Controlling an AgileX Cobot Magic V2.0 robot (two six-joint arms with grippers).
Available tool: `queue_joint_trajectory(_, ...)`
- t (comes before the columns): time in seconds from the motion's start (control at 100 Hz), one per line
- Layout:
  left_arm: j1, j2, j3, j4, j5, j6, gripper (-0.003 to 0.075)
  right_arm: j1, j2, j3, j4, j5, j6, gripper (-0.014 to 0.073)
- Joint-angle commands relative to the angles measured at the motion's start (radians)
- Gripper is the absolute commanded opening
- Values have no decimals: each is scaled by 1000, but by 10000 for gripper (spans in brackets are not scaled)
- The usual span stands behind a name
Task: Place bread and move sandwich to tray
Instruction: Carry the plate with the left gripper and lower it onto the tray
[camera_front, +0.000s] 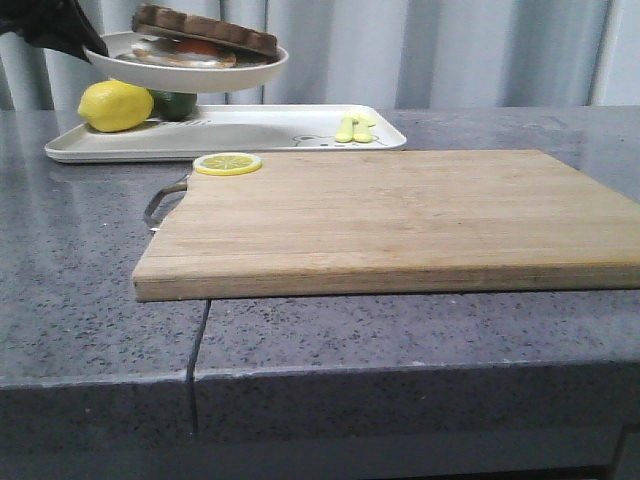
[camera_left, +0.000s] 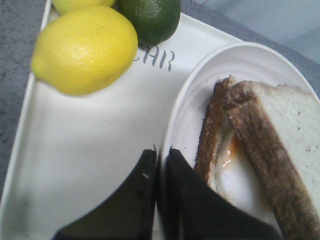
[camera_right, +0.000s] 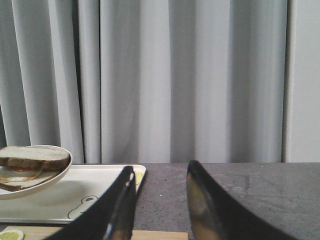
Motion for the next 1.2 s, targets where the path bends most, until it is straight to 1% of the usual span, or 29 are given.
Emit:
queue_joint_trajectory(0.0, -15, -7, -97, -104, -38, 20, -20, -9, -1, -25, -43, -42, -8, 277)
queue_joint_trajectory(0.16, -24, 81, -197, -180, -10, 60, -20, -9, -1, -25, -37, -42, -8, 277)
queue_joint_trajectory(0.54, -45, 222, -350, -191, 5, 61, -20, -9, -1, -25, -24, -42, -8, 277)
queue_joint_trajectory(0.76, -49, 236, -350, -182, 24, 61, -20, -9, -1, -25, -24, -42, -8, 277)
queue_joint_trajectory(1.19, -41, 238, -350, -169, 18, 61, -20, -9, -1, -25, -24, -42, -8, 277)
